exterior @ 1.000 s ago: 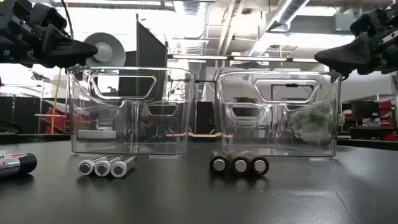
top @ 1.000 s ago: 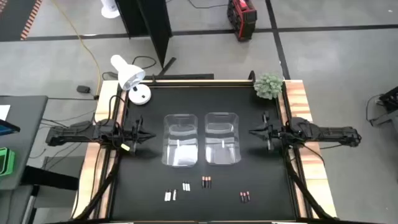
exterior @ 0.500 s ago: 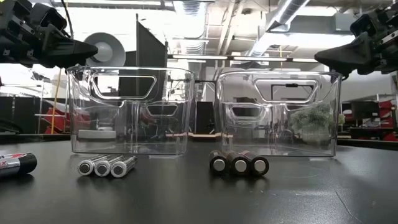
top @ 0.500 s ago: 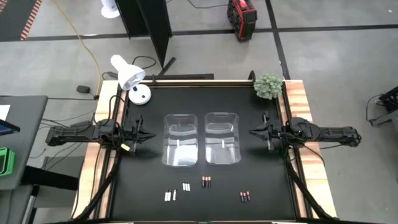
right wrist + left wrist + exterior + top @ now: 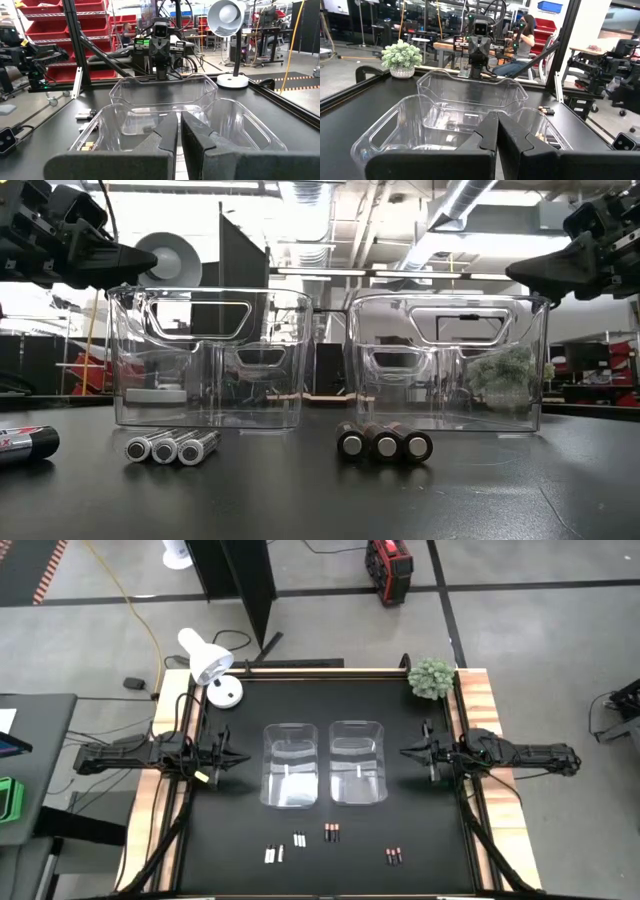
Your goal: Sort batteries
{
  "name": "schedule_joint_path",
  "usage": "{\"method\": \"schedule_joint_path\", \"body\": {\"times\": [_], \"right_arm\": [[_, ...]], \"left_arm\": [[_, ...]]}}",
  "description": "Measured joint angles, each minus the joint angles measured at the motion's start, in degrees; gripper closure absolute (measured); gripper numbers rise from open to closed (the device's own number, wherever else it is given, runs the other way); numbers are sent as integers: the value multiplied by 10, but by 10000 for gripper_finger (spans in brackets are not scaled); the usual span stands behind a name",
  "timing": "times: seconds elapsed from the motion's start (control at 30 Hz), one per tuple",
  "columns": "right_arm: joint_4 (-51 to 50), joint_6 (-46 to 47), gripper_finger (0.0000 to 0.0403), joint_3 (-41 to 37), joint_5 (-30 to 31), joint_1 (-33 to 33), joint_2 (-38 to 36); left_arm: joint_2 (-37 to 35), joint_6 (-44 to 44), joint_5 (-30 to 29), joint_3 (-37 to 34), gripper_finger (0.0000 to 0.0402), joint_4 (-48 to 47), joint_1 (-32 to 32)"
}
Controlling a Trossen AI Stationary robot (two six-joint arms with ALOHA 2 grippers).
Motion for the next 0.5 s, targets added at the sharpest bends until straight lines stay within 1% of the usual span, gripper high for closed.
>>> {"method": "schedule_joint_path", "body": {"times": [0.13, 0.2, 0.27, 0.33, 0.43, 0.5], "right_arm": [[1, -2, 360, 0, 0, 0, 0], [23, -45, 360, 0, 0, -1, 0], [110, -76, 360, 1, -1, -7, 1], [174, -77, 360, 12, 1, -17, -1], [247, -46, 360, 36, 14, -38, 0], [272, -9, 360, 60, 20, -54, 1]], "left_arm": [[0, 0, 0, 0, 401, 0, 0], [0, 0, 0, 0, 401, 0, 0], [0, 0, 0, 0, 401, 0, 0], [0, 0, 0, 0, 401, 0, 0], [0, 0, 0, 0, 401, 0, 0], [0, 0, 0, 0, 401, 0, 0]]}}
